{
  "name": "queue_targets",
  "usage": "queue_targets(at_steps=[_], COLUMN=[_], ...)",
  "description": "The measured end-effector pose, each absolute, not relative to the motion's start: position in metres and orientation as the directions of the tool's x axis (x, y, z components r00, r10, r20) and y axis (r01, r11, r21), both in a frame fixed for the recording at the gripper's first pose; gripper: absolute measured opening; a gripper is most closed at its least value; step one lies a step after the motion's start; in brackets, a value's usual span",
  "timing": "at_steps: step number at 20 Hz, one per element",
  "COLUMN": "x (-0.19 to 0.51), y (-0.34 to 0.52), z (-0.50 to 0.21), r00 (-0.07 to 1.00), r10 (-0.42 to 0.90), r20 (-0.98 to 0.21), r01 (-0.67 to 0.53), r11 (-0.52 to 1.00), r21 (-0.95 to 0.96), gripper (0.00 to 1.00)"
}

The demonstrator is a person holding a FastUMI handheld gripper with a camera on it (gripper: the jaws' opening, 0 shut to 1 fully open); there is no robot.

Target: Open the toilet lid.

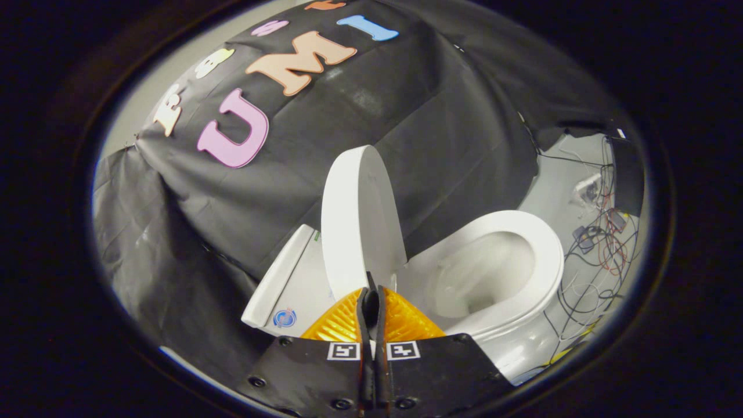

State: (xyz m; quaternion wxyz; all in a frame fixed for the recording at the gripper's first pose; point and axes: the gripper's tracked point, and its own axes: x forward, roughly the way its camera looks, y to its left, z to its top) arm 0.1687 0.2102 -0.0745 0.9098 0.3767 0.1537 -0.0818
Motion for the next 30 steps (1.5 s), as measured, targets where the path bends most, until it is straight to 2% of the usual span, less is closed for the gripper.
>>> queue_targets(at_steps=[11, 16, 30], x=[0.188, 0.194, 0.218], y=[0.251, 0.255, 0.299], z=[-0.052, -0.044, -0.029], r00=[0.943, 0.934, 0.941], r10=[-0.026, -0.068, -0.107], r20=[-0.331, -0.351, -0.321], r01=[0.237, 0.263, 0.240], r11=[0.752, 0.798, 0.880], r21=[0.615, 0.543, 0.410], gripper=[0.02, 0.02, 0.02])
